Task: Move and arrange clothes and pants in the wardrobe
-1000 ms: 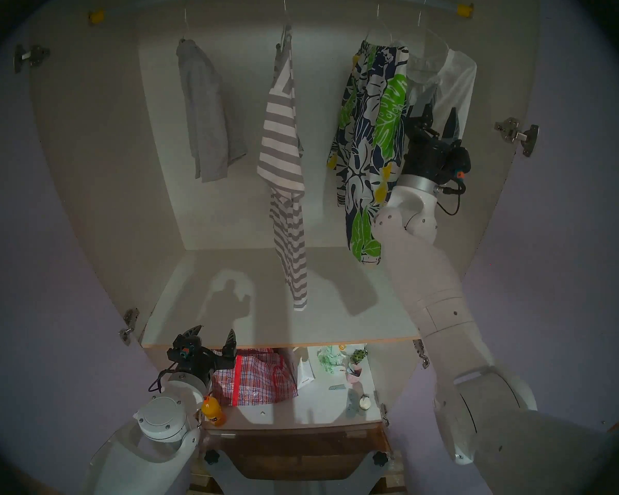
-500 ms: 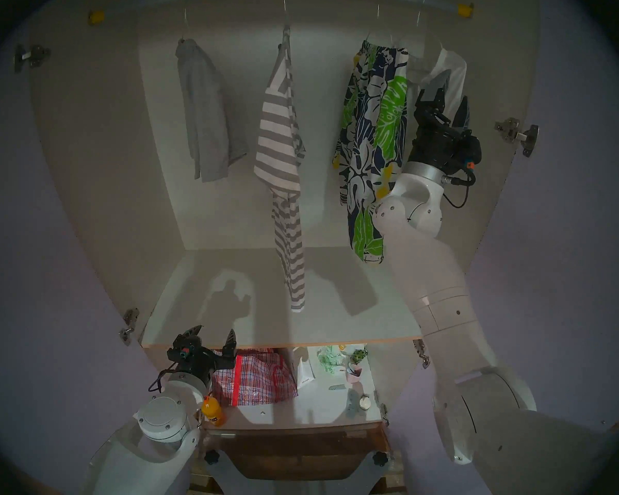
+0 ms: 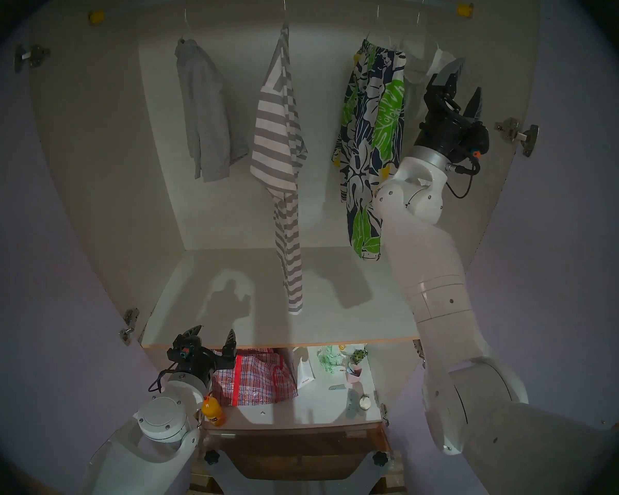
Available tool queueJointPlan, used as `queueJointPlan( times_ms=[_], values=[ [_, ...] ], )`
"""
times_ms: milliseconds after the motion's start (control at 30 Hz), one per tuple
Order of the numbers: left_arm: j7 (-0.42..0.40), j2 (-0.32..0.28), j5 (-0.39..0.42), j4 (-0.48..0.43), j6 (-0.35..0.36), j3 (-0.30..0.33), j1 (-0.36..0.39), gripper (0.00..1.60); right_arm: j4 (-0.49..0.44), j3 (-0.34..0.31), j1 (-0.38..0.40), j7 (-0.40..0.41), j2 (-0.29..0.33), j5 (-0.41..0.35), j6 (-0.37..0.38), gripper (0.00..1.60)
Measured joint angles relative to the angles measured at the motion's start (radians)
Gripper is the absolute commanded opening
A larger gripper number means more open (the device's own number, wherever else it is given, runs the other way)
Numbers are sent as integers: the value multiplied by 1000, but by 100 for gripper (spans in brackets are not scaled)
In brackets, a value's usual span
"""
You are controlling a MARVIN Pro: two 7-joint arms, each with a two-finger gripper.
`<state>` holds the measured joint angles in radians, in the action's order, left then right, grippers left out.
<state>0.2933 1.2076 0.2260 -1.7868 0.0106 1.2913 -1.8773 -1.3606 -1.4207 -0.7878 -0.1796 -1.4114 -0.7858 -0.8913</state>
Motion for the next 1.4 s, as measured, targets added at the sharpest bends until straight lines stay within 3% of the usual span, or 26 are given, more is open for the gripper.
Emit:
queueJointPlan(
  times_ms=[133, 333, 667, 767, 833, 867, 933, 1067, 1167, 1400],
  values=[
    [1, -1, 1, 0, 0, -1, 0, 160, 81, -15, 56, -58, -17, 41, -3, 160],
    [2, -3, 2, 0, -1, -2, 1, 160, 142, -40, 75, -139, -43, 79, -11, 160],
    [4, -4, 4, 0, -1, -4, 1, 160, 228, -72, 130, -270, -76, 69, 23, 160],
    [5, -5, 4, 0, -1, -5, 2, 160, 268, -68, 176, -287, -75, 23, 123, 160],
    [6, -6, 5, 0, -1, -5, 2, 160, 286, -73, 202, -287, -77, -39, 192, 160],
    [6, -6, 5, 0, -1, -6, 2, 160, 306, -82, 222, -270, -75, -115, 259, 160],
    [6, -7, 5, 0, -1, -6, 2, 160, 312, -89, 226, -257, -75, -154, 290, 160],
    [8, -8, 6, 0, -2, -7, 2, 160, 341, -114, 227, -136, -68, -289, 401, 160],
    [8, -9, 7, 0, -2, -7, 3, 160, 377, -135, 232, -80, -68, -348, 403, 160],
    [10, -10, 8, 0, -2, -9, 4, 160, 588, -150, 324, -90, -70, -327, 273, 160]
  ],
)
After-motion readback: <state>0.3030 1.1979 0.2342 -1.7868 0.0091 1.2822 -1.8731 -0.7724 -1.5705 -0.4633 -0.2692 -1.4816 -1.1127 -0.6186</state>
